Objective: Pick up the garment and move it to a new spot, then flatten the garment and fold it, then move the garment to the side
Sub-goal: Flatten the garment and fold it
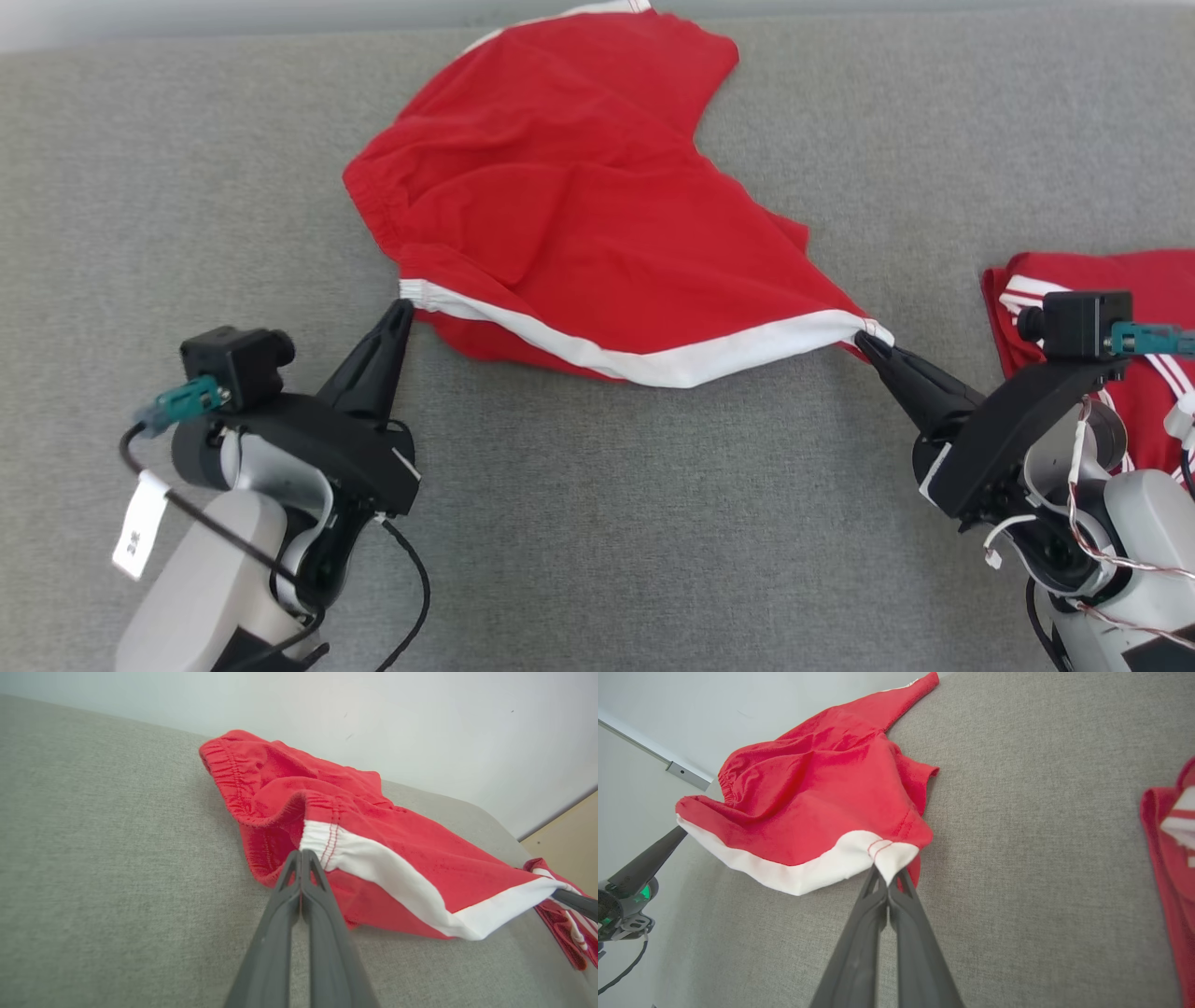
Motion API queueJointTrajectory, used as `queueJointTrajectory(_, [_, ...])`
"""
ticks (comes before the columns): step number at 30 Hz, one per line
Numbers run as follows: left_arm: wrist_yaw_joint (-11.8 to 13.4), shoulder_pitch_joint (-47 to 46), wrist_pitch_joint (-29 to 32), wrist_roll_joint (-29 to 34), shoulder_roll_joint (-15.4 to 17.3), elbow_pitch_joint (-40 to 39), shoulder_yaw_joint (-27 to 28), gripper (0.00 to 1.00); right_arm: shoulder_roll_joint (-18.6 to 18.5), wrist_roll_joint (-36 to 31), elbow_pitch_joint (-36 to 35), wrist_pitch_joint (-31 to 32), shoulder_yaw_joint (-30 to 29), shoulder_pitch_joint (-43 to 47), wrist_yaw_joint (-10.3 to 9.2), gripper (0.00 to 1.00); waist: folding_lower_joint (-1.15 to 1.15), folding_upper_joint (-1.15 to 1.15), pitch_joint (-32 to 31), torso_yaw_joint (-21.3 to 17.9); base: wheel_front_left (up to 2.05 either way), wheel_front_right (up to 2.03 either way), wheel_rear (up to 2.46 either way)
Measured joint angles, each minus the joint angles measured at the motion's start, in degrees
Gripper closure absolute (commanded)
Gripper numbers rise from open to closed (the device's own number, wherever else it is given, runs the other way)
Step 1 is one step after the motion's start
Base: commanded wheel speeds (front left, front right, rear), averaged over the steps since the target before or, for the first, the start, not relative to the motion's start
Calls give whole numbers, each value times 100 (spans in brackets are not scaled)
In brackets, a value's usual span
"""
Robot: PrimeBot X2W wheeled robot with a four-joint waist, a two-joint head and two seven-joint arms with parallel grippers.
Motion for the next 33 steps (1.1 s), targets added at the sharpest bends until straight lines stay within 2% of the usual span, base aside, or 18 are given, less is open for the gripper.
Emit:
queueJointTrajectory(9, [-48,653,-579,33,62,-8,41,100,-231,248,-266,-27,30,652,97,100,-1,0,-454,254,0,0,0])
queueJointTrajectory(16, [-92,1128,-809,24,70,-2,-57,100,-517,385,-557,261,244,1276,123,100,-1,0,-815,474,0,0,0])
queueJointTrajectory(27, [-94,1647,-951,24,155,-21,-202,100,-906,724,-1067,736,520,2024,132,100,-2,0,-1147,617,0,0,0])
queueJointTrajectory(33, [-98,1963,-983,21,154,-54,-271,100,-1085,892,-1177,846,469,2352,133,100,-1,0,-1257,635,0,0,0])
